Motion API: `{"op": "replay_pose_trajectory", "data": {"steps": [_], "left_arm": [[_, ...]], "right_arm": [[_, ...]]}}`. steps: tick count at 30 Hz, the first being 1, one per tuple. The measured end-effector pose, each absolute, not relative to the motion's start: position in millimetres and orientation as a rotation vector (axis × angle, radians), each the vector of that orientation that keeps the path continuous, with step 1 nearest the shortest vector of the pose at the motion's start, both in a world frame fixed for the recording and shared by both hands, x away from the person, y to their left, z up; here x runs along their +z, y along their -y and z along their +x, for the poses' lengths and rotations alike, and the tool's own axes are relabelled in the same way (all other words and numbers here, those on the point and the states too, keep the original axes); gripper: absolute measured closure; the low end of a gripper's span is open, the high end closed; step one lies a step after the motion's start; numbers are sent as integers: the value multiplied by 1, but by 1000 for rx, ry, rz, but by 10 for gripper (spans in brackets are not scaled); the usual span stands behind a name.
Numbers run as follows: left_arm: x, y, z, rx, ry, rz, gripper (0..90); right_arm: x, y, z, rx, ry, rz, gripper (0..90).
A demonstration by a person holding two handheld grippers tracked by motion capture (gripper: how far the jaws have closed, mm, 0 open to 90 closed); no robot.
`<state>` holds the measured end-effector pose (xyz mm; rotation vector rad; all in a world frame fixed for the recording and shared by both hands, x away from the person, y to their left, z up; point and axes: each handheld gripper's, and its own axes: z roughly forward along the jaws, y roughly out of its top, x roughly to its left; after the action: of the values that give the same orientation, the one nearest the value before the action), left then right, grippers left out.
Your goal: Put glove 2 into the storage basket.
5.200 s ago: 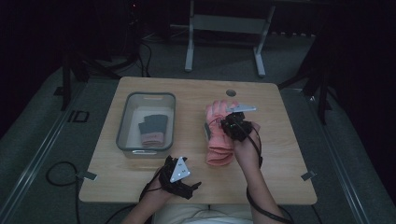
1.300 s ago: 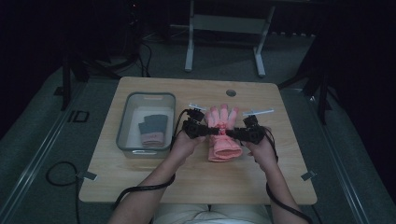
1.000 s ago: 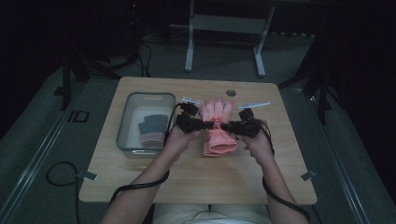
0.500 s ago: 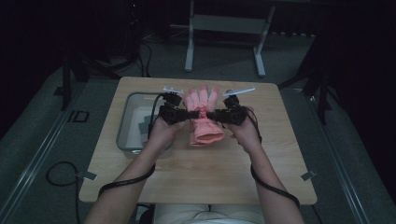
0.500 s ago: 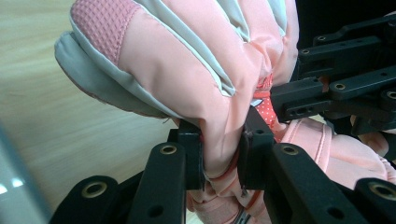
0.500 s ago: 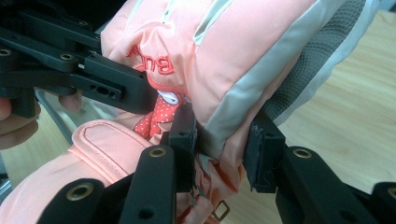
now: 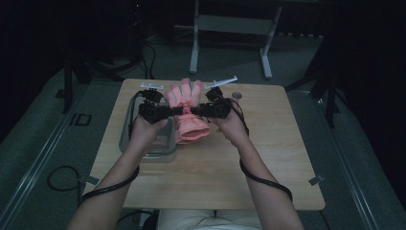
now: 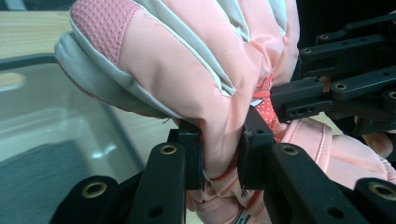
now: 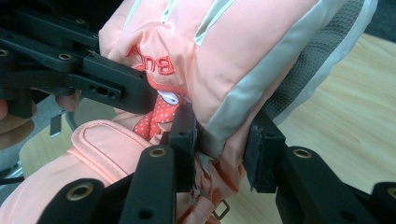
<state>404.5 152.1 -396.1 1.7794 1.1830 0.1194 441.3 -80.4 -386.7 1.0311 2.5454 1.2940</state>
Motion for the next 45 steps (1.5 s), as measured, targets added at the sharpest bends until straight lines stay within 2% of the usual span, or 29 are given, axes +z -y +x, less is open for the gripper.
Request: {"op": "replay_pose_trajectory", "data": {"steps": [14, 21, 31, 45], "left_arm": [[-398, -221, 386, 181, -1288, 1703, 743], [-406, -243, 384, 191, -1335, 1678, 743], [-438, -250, 401, 118, -1374, 1688, 743], [-481, -236, 417, 42, -1488, 1755, 739]], "right_arm": [[-383, 5, 448, 1277, -2643, 905, 677], [-388, -25, 454, 1257, -2692, 870, 676], [-416, -37, 466, 1182, -2726, 928, 677], [-465, -37, 475, 1025, -2775, 1074, 678]]}}
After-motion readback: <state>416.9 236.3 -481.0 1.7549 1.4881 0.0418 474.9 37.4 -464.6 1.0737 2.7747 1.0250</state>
